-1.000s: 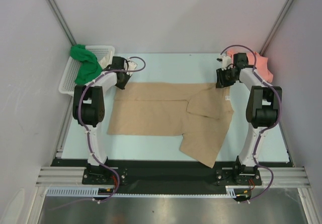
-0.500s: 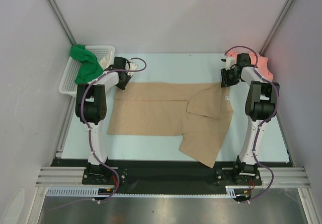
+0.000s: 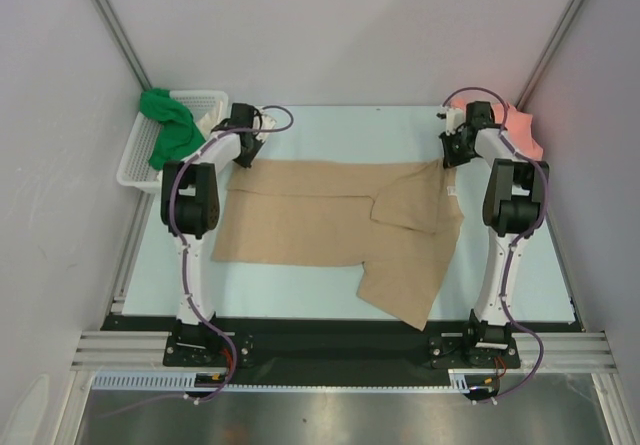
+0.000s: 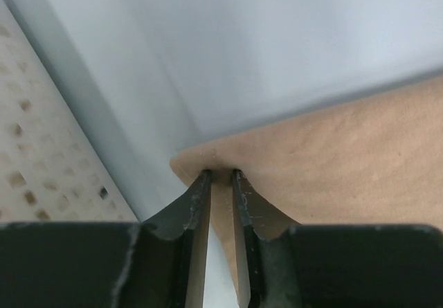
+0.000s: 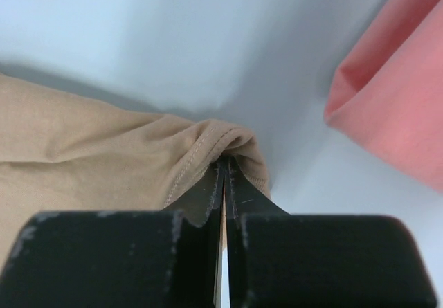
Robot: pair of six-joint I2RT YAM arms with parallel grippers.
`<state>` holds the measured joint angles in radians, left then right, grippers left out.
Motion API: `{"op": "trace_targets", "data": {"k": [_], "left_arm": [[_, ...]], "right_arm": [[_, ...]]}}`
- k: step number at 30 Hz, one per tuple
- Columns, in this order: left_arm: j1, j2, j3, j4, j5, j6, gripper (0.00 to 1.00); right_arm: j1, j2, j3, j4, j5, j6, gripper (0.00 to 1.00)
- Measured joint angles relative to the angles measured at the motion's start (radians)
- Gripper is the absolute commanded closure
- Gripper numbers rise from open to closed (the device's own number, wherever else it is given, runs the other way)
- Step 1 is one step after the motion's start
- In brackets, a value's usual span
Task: Fold and stack the t-shirts
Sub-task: Fold the tshirt
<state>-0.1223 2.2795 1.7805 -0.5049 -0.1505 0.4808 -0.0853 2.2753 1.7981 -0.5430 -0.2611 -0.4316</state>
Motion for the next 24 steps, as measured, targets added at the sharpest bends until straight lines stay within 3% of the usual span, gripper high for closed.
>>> {"op": "trace_targets", "data": {"k": [8,15,19,22,23,24], "left_arm": [[0.002,0.125,0.209,-0.055,-0.016,0.01,0.81],[0.008,0.154,0.254,-0.057,-0.024,0.017,0.83],[0.01,0.156,0.259,-0.053,-0.029,0.016,0.72],[0.012,0.153,0.262,-0.042,-0.043,-0.002,0.58],[0.01,0.149,0.262,-0.037,-0.05,-0.01,0.56],[0.007,0.141,0.262,-0.034,-0.058,-0.021,0.56]], "right_arm": [[0.018,0.082,0.127,0.011,0.037,-0.011,1.0],[0.033,0.168,0.256,0.044,0.061,-0.014,1.0],[0.045,0.215,0.326,0.071,0.079,-0.014,1.0],[0.052,0.217,0.328,0.082,0.096,-0.013,0.85],[0.053,0.215,0.328,0.086,0.098,-0.012,0.68],[0.053,0.21,0.324,0.087,0.1,-0.007,0.58]]}}
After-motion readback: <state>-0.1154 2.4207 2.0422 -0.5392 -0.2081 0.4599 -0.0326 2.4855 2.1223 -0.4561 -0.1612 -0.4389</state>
